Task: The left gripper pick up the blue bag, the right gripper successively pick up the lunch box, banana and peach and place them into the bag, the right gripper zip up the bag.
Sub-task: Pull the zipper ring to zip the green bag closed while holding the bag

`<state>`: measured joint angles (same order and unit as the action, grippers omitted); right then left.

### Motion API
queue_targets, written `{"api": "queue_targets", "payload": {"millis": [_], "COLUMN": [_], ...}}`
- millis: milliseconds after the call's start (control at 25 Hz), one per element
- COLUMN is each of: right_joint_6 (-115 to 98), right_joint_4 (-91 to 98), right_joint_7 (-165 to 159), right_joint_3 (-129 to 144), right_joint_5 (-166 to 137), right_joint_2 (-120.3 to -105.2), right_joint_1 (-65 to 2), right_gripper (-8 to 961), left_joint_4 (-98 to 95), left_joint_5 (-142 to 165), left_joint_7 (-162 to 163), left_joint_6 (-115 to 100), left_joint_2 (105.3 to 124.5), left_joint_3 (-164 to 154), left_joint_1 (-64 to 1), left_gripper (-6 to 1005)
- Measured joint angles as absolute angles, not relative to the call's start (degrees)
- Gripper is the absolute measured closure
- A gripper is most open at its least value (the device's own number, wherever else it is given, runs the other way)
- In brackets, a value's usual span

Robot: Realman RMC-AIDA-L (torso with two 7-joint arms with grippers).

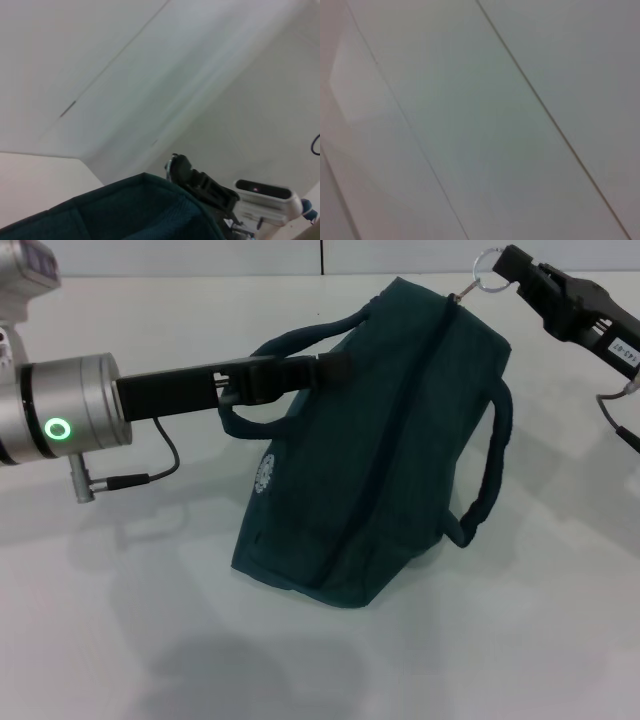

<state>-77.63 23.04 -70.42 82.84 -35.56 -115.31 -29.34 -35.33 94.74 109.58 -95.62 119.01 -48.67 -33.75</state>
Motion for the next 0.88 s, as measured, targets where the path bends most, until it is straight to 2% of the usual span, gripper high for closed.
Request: {"api": "queue_targets", "payload": {"millis": [880], "right_joint_6": [-76.49], "right_joint_4": [17.65], "right_joint_7": [-77.97], "right_joint_3": [82.48], "right_joint_5": [-36.23], "right_joint_2": [-115.13], "right_joint_1": [-30.54], "right_gripper": [942], "left_joint_4": [-34.51], "left_joint_5": [91.66], "left_joint_7": [108.54], "left_joint_6": [-101.85], "left_joint_2": [119.18], "left_joint_3": [-48.69], "left_joint_1": [-33.04], "left_gripper": [959]}}
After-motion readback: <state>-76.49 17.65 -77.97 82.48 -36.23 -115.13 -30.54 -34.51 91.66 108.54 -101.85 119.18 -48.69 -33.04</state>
